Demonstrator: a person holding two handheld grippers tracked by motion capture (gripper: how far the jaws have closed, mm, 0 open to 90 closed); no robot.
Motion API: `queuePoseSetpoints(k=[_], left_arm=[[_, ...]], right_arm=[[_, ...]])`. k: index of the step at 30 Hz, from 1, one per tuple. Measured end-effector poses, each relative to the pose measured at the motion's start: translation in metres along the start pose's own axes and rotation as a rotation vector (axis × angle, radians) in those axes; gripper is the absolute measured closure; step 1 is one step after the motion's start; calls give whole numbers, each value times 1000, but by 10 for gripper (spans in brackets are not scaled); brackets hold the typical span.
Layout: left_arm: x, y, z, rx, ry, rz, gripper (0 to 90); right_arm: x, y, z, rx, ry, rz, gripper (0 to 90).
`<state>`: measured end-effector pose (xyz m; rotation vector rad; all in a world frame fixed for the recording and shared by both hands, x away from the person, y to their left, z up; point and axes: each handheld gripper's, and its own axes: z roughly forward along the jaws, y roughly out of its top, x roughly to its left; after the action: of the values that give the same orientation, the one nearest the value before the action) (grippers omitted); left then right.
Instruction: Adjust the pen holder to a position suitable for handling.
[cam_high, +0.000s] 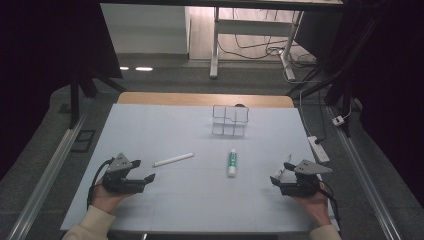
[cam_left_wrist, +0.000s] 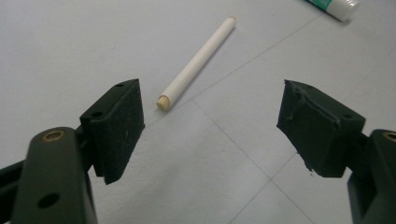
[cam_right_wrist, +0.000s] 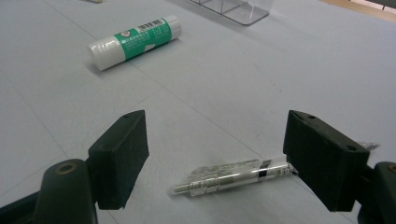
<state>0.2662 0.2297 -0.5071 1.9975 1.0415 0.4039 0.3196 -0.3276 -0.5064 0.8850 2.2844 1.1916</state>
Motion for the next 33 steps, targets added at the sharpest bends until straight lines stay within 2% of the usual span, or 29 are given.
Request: queuePoseSetpoints(k=[33], left_arm=[[-1, 0, -1, 6, -7, 12, 227]], right_arm=[[2, 4, 0, -5, 12, -19, 230]])
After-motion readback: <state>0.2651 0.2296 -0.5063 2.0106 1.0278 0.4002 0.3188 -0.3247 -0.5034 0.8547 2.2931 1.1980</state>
